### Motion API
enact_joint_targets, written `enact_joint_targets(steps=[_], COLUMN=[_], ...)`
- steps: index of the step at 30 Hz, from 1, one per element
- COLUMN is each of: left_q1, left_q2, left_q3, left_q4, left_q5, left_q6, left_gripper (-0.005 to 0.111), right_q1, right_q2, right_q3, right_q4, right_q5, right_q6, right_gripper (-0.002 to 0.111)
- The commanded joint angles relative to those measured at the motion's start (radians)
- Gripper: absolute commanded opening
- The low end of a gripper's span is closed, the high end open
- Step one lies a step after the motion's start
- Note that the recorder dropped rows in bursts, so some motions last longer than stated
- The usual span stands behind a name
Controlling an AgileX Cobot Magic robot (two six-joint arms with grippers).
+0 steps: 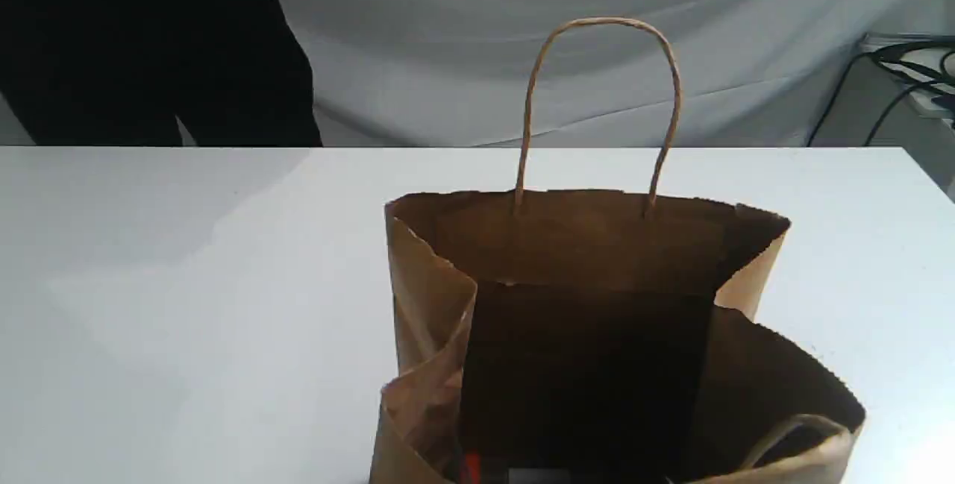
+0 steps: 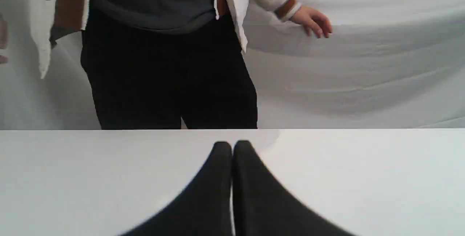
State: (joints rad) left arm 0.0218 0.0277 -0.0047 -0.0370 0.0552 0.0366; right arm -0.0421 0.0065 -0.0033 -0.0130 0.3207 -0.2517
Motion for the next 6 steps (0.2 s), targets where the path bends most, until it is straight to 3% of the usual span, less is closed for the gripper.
enact_joint_targets(steps=[1, 6], left_q1=[0.001, 0.001], left_q2=[0.0, 0.0], left_q3=[0.005, 0.005], left_q4=[0.004, 0.004], left_q5=[-0.001, -0.001], left_q6=[-0.002, -0.006], left_gripper=[0.0, 0.0], right_q1=[-0.007, -0.007], right_q2=[-0.007, -0.007], right_q3=[0.003, 0.003], right_q4=[0.006, 0.006], right_q5=[-0.003, -0.003], right_q6=[0.001, 0.001], right_gripper=[0.0, 0.0])
